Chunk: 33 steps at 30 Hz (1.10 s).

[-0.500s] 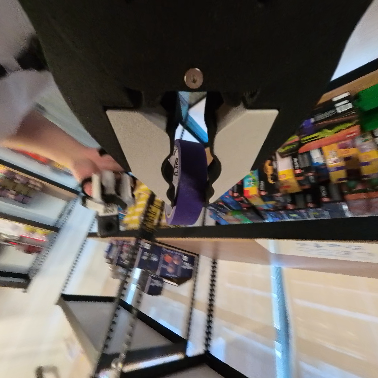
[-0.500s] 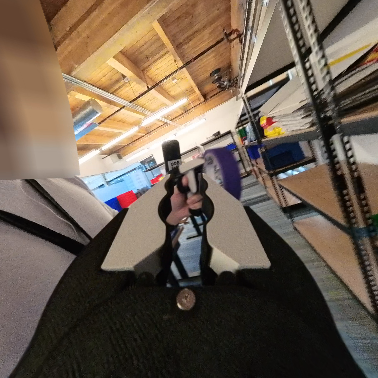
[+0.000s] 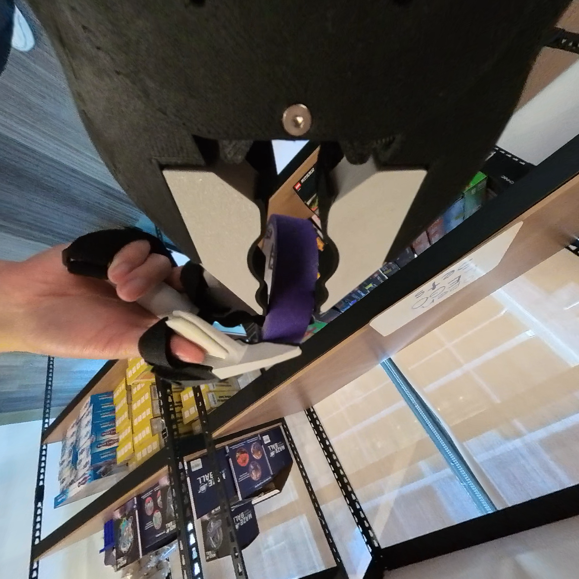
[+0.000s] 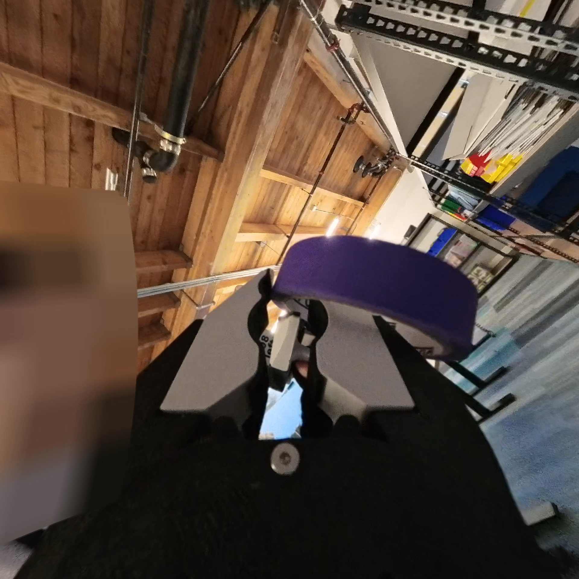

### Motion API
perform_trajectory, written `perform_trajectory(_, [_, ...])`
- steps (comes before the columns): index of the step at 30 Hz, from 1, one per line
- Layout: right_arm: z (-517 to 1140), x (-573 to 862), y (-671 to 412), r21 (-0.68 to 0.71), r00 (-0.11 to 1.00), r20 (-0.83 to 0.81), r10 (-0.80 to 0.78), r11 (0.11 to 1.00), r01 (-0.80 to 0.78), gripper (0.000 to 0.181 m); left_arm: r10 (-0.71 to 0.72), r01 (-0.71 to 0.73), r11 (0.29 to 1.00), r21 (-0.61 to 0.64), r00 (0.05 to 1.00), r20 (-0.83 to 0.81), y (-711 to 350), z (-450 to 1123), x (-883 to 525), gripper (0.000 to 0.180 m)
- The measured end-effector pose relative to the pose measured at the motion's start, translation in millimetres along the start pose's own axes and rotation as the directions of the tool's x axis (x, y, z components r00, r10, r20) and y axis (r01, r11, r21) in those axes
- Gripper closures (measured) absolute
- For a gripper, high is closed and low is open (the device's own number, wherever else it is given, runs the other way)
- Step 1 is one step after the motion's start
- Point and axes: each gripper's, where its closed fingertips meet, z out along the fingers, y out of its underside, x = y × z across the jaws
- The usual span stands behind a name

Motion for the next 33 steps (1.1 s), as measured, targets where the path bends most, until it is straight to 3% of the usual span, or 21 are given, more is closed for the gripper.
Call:
perform_trajectory(3, [-4.0, 4.4, -0.5, 0.018, 1.000, -0.002, 0.025, 1.000, -0.025, 0.167, -0.042, 0.042, 0.999, -0.017, 0.999, 0.012, 4.5, -1.4, -2.2, 0.147])
perform_trajectory(6, [-7.4, 5.6, -8.9, 0.067, 1.000, -0.017, 0.012, 0.998, -0.011, 0.168, -0.072, 0.069, 0.997, 0.043, 0.995, 0.063, -6.9, -14.7, -7.9, 0.137])
perform_trajectory(11, [-5.0, 1.2, -8.9, 0.041, 0.998, -0.053, -0.047, 0.998, 0.049, 0.170, 0.126, -0.126, 0.992, -0.006, 0.988, 0.095, -9.5, -17.7, 0.2, 0.144])
perform_trajectory(15, [1.2, -3.0, -8.3, 0.021, 0.988, -0.094, -0.122, 0.992, 0.124, 0.170, 0.278, -0.278, 0.960, -0.014, 0.952, 0.126, -15.8, -14.4, 1.3, 0.160])
perform_trajectory(19, [6.9, -8.6, -9.6, -0.005, 0.967, -0.129, -0.220, 0.975, 0.221, 0.170, 0.349, -0.348, 0.937, -0.034, 0.926, 0.145, -17.8, -9.8, 1.2, 0.167])
perform_trajectory(25, [14.2, -13.6, -10.7, -0.025, 0.959, -0.125, -0.254, 0.967, 0.253, 0.170, 0.334, -0.334, 0.942, -0.021, 0.931, 0.148, -19.0, -5.0, -3.9, 0.174])
perform_trajectory(33, [15.7, -9.6, -10.5, -0.058, 0.970, -0.109, -0.216, 0.976, 0.211, 0.172, 0.155, -0.155, 0.987, 0.046, 0.988, 0.013, -17.1, -7.6, -9.0, 0.180])
